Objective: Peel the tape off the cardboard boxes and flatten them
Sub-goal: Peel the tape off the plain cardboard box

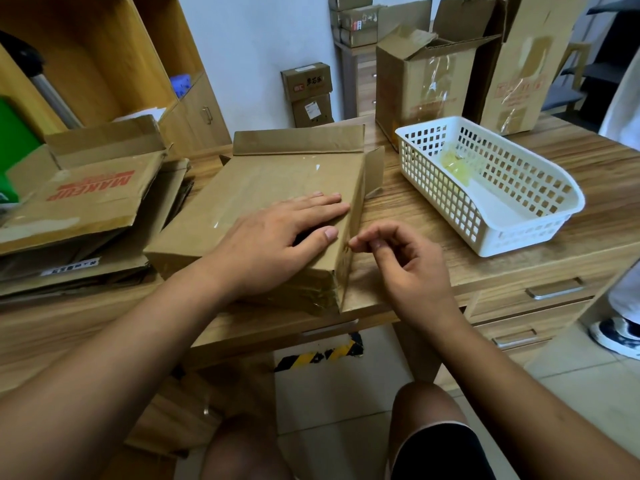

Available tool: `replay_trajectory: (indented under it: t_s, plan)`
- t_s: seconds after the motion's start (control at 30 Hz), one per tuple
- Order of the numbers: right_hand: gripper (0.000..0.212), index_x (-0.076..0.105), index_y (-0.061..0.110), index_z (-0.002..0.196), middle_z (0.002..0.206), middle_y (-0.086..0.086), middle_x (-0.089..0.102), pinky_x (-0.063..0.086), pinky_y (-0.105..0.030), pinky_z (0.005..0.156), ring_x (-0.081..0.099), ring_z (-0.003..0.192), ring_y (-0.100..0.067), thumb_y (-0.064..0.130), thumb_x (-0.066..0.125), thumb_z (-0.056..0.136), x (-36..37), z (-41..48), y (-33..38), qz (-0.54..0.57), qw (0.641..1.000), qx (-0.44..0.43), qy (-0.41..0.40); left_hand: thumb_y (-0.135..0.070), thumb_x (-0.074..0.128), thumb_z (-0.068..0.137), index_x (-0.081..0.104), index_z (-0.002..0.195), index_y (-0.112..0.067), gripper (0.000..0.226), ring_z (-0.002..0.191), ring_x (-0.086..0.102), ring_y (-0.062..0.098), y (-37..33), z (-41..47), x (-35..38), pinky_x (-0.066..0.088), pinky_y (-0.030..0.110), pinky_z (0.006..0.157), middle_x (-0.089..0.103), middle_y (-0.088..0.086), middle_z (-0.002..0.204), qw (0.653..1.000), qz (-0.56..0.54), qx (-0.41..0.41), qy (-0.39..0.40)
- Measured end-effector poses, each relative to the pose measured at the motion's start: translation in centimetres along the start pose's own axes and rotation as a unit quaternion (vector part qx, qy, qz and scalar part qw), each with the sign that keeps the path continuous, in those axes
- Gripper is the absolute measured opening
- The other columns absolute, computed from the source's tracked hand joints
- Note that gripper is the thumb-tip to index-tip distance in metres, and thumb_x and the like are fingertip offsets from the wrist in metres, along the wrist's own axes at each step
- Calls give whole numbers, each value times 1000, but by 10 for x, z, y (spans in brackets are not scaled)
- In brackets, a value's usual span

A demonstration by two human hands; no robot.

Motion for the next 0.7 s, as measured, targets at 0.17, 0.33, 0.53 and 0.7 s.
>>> replay_trajectory:
  t_s: [0.17,0.33,0.53,0.7]
  plan:
    - [22,68,9,107,106,-9,73,54,-34,94,70,106,-23,-4,51,102,-4,1,0,42,999,-1,-32,-60,28,95,36,147,-53,53,144,20,-11,1,0,0,32,36,116,30,-33,154,1000,-2,-2,-2]
    - [26,70,13,106,106,-5,74,55,-37,95,70,106,-22,-4,52,101,-2,1,0,16,1000,-3,-16,-59,28,95,37,147,-52,53,143,21,-10,0,0,-1,34,37,114,31,-32,153,1000,0,0,-8]
    - [32,69,23,100,100,0,75,56,-35,92,72,101,-20,-5,54,100,-1,-1,4,-2,1000,-13,-3,-58,30,96,37,147,-52,52,143,21,-11,0,-1,-1,34,35,113,32,-33,153,1000,-1,3,-11]
    - [23,67,14,104,100,-3,75,56,-36,93,71,102,-21,-4,52,101,-1,0,-1,32,999,12,-13,-58,30,96,37,147,-52,52,143,22,-10,0,-1,-1,33,39,116,32,-33,153,1000,-8,-1,-8]
Point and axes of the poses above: each hand's wrist, its own z-axis towards the middle knuckle, its own x-axis out of the palm, y = z × x, the point moved 8 cm from there along z, towards the middle knuckle
